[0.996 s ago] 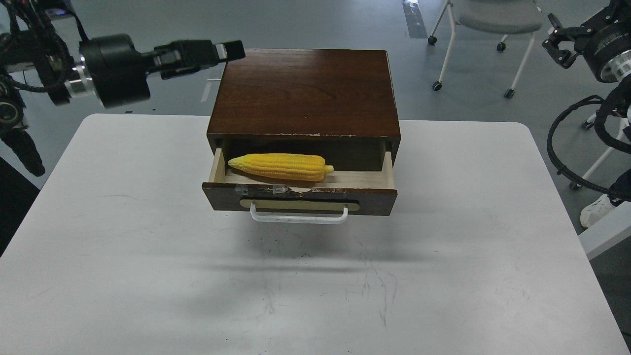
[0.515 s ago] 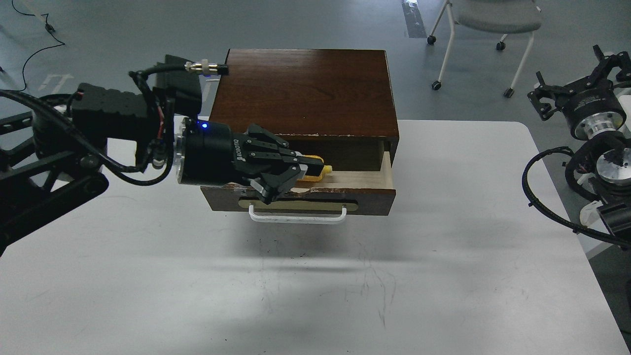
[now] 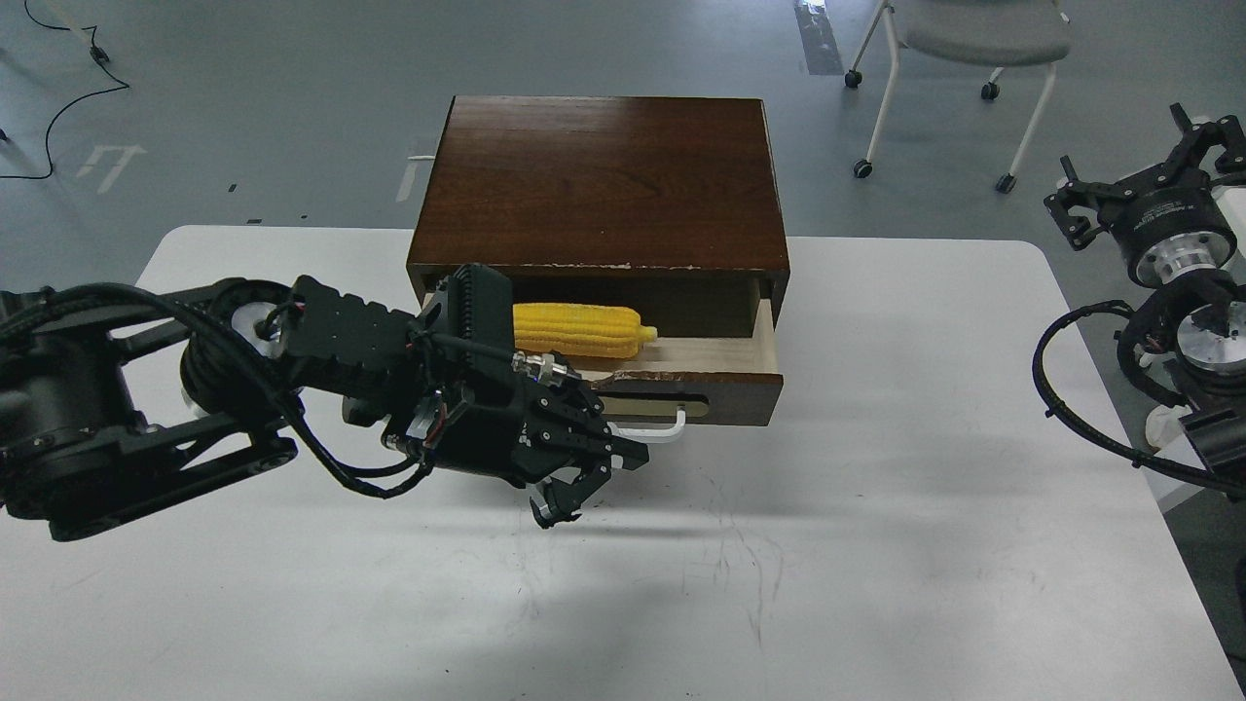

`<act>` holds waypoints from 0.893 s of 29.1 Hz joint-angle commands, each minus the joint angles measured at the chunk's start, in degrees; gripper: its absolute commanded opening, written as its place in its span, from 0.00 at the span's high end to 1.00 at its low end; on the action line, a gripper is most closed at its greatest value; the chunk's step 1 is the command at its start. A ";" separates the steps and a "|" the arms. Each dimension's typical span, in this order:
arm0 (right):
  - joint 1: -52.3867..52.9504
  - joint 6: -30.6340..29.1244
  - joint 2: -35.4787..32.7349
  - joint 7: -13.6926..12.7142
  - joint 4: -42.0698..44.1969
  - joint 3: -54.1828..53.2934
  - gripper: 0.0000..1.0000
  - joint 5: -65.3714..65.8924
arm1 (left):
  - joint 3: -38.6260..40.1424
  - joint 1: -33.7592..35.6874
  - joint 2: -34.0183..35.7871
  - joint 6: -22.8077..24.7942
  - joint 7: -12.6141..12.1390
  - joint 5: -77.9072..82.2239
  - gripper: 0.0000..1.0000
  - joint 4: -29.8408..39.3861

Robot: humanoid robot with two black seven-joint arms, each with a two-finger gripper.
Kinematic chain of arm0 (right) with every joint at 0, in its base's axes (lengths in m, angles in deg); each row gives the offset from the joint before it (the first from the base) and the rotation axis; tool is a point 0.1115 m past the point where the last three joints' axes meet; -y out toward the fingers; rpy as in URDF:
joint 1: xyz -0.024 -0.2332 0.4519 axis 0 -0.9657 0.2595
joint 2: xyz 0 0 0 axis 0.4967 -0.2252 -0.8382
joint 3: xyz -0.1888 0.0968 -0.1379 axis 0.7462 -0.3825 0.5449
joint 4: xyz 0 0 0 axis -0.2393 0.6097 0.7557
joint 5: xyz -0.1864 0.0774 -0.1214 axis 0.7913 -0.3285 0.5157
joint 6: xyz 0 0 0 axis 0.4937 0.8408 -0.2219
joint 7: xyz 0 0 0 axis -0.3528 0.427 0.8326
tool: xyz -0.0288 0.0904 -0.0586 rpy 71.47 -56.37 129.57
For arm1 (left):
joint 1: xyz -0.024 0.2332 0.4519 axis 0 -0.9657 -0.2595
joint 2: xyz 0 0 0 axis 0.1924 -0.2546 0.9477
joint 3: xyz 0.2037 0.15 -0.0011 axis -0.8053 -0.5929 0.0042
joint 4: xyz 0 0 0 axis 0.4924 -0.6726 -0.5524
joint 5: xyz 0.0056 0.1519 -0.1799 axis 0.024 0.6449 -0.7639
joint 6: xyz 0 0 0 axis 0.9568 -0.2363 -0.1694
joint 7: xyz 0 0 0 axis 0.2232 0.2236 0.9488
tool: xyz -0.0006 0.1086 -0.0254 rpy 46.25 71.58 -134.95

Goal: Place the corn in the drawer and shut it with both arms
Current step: 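Bring the left hand to the front of the drawer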

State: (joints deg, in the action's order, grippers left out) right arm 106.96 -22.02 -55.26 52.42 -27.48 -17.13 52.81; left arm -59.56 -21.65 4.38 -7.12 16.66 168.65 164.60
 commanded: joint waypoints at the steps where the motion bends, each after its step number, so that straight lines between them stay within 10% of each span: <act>1: -0.07 -0.08 0.03 0.27 2.97 0.01 0.00 0.00 | -0.14 -0.91 1.11 0.01 0.01 -0.01 1.00 -0.13; 26: 1.24 0.01 0.03 0.27 4.04 -0.78 0.00 0.00 | -0.14 -0.91 0.58 0.01 0.01 -0.01 1.00 -3.56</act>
State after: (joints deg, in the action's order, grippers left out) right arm 108.13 -22.00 -55.23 52.70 -23.39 -17.90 52.81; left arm -59.70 -22.60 5.06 -7.11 16.67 168.65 161.11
